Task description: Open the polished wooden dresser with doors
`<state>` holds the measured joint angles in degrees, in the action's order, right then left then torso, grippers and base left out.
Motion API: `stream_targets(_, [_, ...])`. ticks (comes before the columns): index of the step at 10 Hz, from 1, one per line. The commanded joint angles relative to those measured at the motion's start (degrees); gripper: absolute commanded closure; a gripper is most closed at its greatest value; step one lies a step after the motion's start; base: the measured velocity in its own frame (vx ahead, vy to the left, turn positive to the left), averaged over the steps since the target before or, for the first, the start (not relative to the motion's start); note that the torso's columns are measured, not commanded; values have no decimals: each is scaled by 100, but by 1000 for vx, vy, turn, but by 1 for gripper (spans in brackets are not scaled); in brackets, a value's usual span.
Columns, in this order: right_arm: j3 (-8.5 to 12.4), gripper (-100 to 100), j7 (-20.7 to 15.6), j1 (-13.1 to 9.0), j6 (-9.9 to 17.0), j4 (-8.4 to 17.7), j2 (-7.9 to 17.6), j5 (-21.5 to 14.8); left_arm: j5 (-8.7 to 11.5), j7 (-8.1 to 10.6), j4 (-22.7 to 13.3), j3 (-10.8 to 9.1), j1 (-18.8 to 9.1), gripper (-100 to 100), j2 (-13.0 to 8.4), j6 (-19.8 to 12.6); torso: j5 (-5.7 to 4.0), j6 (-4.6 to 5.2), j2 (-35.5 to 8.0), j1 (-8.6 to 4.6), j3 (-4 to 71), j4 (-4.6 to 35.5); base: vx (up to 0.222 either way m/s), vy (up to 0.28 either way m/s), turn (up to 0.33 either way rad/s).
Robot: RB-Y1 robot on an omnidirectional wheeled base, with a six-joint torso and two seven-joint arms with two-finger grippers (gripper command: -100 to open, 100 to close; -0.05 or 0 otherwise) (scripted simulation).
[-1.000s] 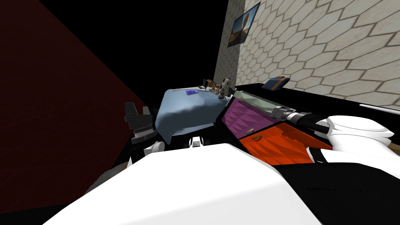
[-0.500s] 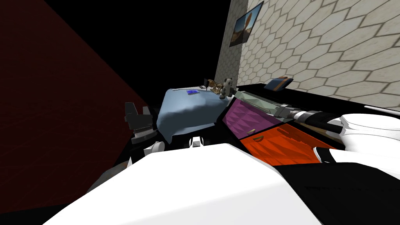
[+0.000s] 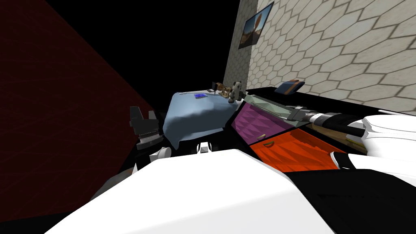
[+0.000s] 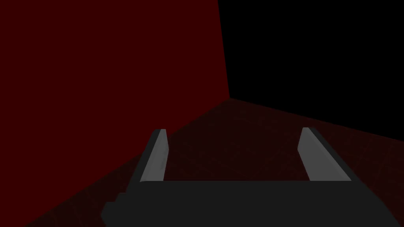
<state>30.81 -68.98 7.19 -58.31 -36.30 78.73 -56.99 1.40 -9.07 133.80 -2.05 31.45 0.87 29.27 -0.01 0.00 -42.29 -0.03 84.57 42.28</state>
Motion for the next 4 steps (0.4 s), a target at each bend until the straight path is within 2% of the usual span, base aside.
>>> stream_targets(1, [0,0,0,0,0,0,0,0,0,0,0,0,0,0,0,0,1,0,1,2,1,0,0,0,0])
stream_targets(4, [0,0,0,0,0,0,0,0,0,0,0,0,0,0,0,0,1,0,0,3,0,0,0,0,0])
